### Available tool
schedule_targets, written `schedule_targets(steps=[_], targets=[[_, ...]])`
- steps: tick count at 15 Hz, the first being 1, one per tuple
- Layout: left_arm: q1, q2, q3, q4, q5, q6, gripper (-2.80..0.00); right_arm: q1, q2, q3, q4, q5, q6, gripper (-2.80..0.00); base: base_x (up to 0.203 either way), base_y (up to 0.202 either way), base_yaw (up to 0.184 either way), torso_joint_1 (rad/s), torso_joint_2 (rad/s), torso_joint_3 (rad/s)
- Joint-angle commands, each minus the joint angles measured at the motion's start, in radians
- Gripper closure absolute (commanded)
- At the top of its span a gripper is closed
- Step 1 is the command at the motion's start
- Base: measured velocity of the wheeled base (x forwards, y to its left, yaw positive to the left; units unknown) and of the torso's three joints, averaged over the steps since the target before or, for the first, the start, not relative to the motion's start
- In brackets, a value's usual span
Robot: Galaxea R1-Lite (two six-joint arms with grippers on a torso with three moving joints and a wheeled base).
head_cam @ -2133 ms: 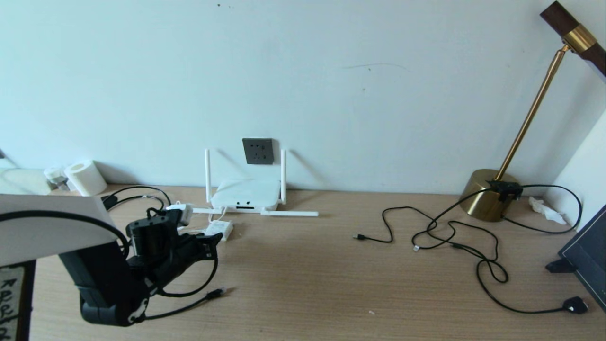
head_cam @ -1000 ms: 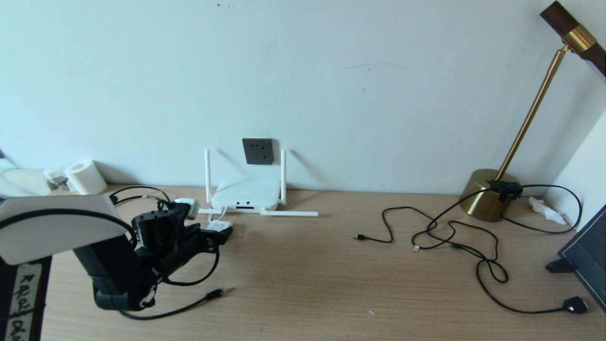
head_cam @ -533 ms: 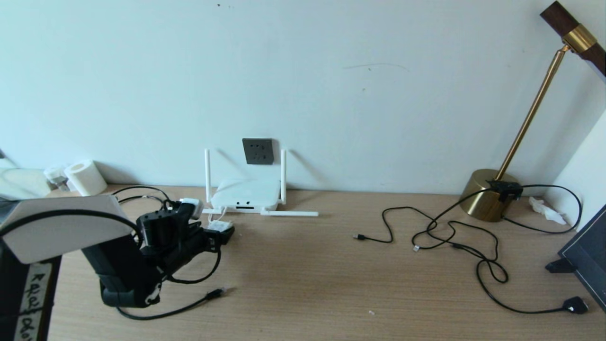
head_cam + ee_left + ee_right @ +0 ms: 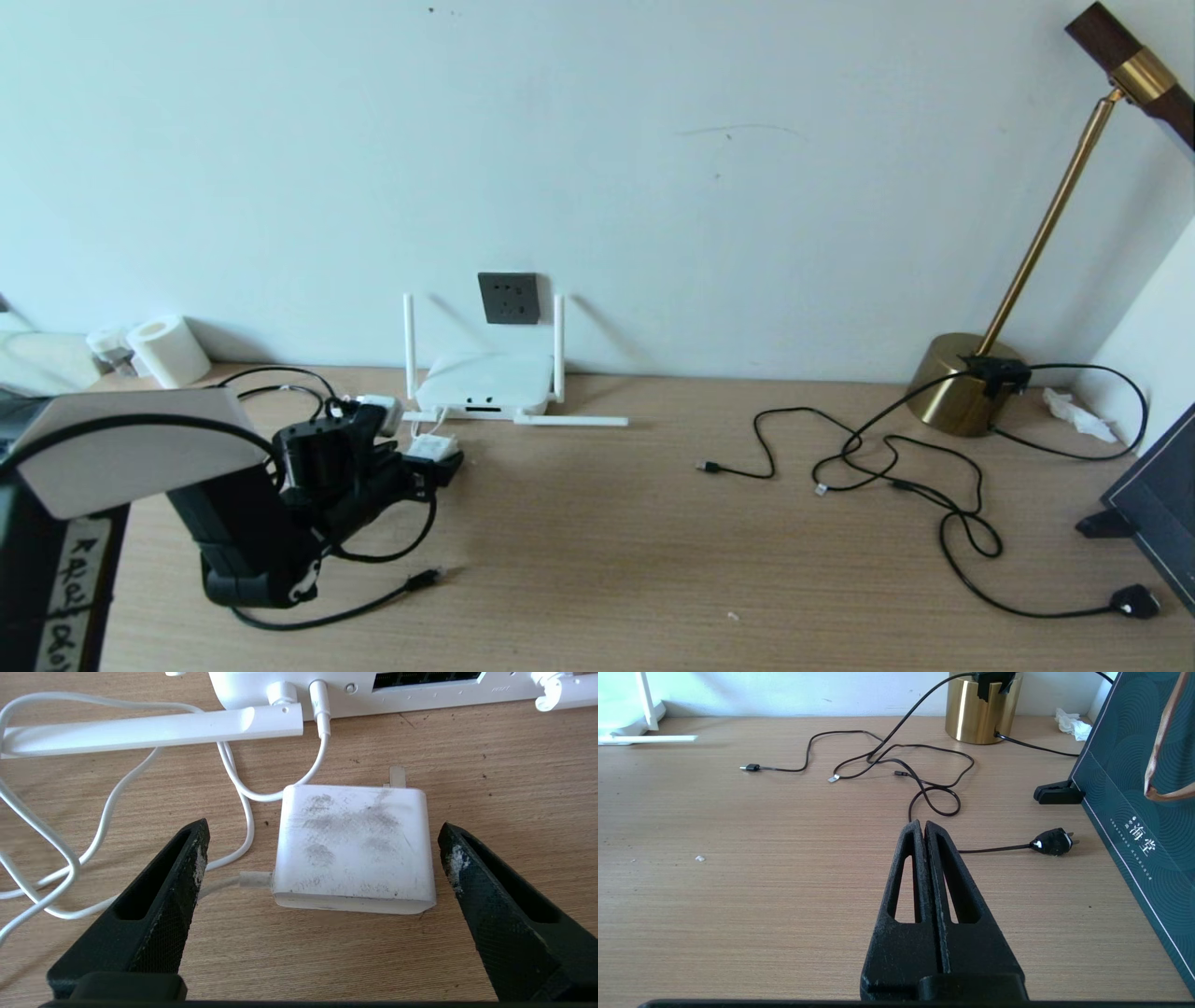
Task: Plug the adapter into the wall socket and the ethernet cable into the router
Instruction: Plug plug into socket
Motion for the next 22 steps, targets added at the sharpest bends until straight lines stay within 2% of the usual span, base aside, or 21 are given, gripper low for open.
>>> schedule_targets(steps=[1,3,4,12,14,16,18,19,21,22], targets=[[0.000,0.013,0.003,-0.009,0.000,0.001,-2.80,0.001,0.002,0.000,0.000,0.000,0.000,0.00,0.000,0.000,0.000,0.000,0.00,0.000],[0.000,0.016,0.007,-0.011,0.000,0.001,-2.80,0.001,0.000,0.000,0.000,0.000,0.000,0.00,0.000,0.000,0.000,0.000,0.00,0.000],[0.000,0.017,0.007,-0.012,0.000,0.001,0.00,0.001,0.000,0.000,0.000,0.000,0.000,0.00,0.000,0.000,0.000,0.000,0.00,0.000],[0.000,-0.008,0.010,-0.013,0.000,0.001,0.00,0.000,0.001,0.000,0.000,0.000,0.000,0.00,0.000,0.000,0.000,0.000,0.00,0.000],[0.000,-0.060,0.028,-0.005,-0.001,0.001,0.00,0.001,0.002,0.000,0.000,0.000,0.000,0.00,0.000,0.000,0.000,0.000,0.00,0.000],[0.000,-0.143,0.046,0.050,-0.005,0.004,0.00,-0.001,0.002,0.000,0.000,0.000,0.000,0.00,0.000,0.000,0.000,0.000,0.00,0.000],[0.000,-0.270,0.056,0.173,-0.020,0.004,0.00,0.000,0.001,0.000,0.000,0.000,0.000,0.00,0.000,0.000,0.000,0.000,0.00,0.000],[0.000,-0.347,0.056,0.277,-0.031,0.001,0.00,0.000,0.001,0.000,0.000,0.000,0.000,0.00,0.000,0.000,0.000,0.000,0.00,0.000],[-0.002,-0.500,0.037,0.640,-0.063,-0.035,0.00,-0.001,0.002,0.000,0.000,0.000,0.000,0.00,0.000,0.000,0.000,0.000,0.00,0.000],[-0.003,-0.567,0.006,0.840,-0.091,-0.081,0.00,0.001,0.000,0.000,0.000,0.000,0.000,0.00,0.000,0.000,0.000,0.000,0.00,0.000]])
